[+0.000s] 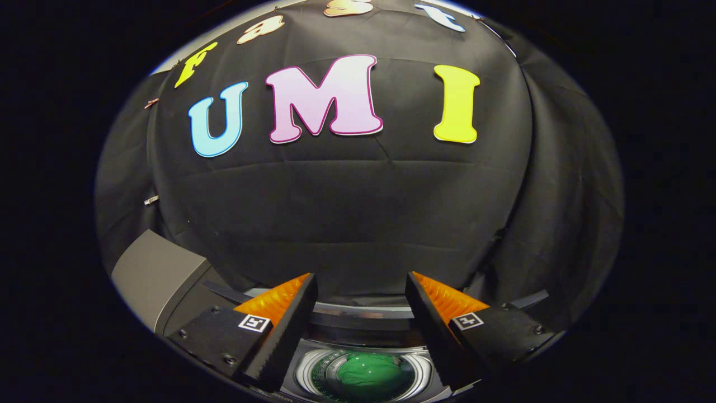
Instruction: Put the clothes into the washing machine and then close the washing machine lid.
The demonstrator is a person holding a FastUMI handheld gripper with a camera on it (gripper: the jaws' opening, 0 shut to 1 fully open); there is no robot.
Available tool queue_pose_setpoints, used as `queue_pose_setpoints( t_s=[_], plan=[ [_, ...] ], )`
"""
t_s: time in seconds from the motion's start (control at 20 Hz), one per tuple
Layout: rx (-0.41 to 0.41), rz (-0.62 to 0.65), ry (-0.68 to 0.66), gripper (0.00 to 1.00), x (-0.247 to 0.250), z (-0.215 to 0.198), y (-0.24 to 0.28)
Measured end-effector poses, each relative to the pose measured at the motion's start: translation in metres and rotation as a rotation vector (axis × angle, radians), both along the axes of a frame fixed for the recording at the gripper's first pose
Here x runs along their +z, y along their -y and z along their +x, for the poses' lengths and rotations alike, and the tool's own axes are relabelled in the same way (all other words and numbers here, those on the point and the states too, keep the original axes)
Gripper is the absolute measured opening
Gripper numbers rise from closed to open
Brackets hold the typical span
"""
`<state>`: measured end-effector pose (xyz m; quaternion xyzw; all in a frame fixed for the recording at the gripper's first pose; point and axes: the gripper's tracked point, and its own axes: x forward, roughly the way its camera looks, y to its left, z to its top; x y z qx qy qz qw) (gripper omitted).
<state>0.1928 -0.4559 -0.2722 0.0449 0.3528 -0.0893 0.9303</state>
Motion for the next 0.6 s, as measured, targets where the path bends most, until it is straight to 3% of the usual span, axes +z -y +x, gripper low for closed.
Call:
queue_pose_setpoints(
  t_s=[0.6],
  plan=[
    [0.007, 0.016, -0.025, 1.0, 0.004, -0.054, -0.007]
  ],
)
